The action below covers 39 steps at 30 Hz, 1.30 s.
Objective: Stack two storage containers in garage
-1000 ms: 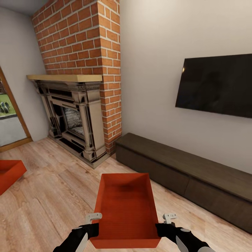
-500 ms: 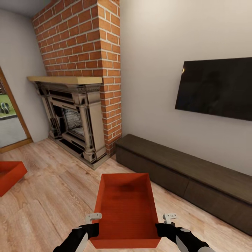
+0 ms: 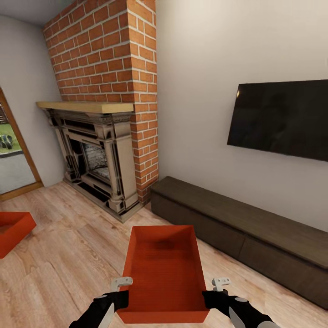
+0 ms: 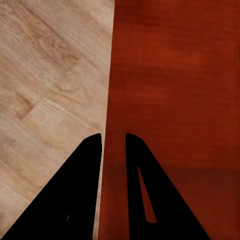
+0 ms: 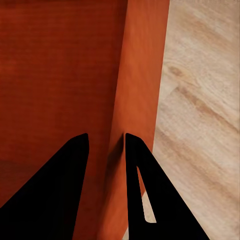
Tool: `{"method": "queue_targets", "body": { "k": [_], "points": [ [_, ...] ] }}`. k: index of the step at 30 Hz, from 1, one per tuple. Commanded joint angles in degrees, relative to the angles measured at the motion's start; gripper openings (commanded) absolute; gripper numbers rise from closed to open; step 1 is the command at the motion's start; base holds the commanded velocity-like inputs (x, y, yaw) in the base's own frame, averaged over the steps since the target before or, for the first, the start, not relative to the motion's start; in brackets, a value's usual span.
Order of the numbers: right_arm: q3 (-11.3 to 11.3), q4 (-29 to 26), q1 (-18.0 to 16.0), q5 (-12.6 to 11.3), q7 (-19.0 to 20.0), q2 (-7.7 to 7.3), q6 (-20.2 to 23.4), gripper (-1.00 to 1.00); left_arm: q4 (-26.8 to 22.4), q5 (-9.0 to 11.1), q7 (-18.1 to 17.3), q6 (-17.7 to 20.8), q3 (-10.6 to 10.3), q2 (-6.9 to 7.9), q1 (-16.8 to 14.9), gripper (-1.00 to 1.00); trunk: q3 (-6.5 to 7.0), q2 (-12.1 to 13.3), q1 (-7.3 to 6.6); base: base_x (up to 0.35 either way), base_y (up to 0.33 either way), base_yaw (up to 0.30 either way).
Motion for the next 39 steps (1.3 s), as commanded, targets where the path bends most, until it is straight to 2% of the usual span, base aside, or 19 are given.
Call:
{"method": "queue_targets", "body": {
  "k": [1, 4, 24, 39],
  "points": [
    [0.5, 0.2, 0.0, 1.1, 0.2, -0.05, 0.0, -1.0, -0.3, -1.4, 0.7, 0.4, 0.6, 0.1, 0.0, -1.0, 0.21, 0.4, -0.23, 0.0, 0.0, 0.0],
    [0.5, 0.2, 0.0, 1.1, 0.2, -0.05, 0.0, -1.0, -0.4, -1.4, 0.8, 0.4, 0.6, 0.1, 0.0, -1.0, 1.01, 1.6, -0.88, 0.0, 0.0, 0.0],
    [0.5, 0.2, 0.0, 1.1, 0.2, -0.05, 0.0, -1.0, -0.4, -1.4, 0.7, 0.4, 0.6, 0.1, 0.0, -1.0, 2.86, 1.6, -0.88, 0.0, 0.0, 0.002],
    [0.5, 0.2, 0.0, 1.1, 0.3, -0.05, 0.0, -1.0, -0.4, -1.4, 0.7, 0.4, 0.6, 0.1, 0.0, -1.0, 3.61, 1.6, -0.88, 0.0, 0.0, 0.235]
  ]
}}
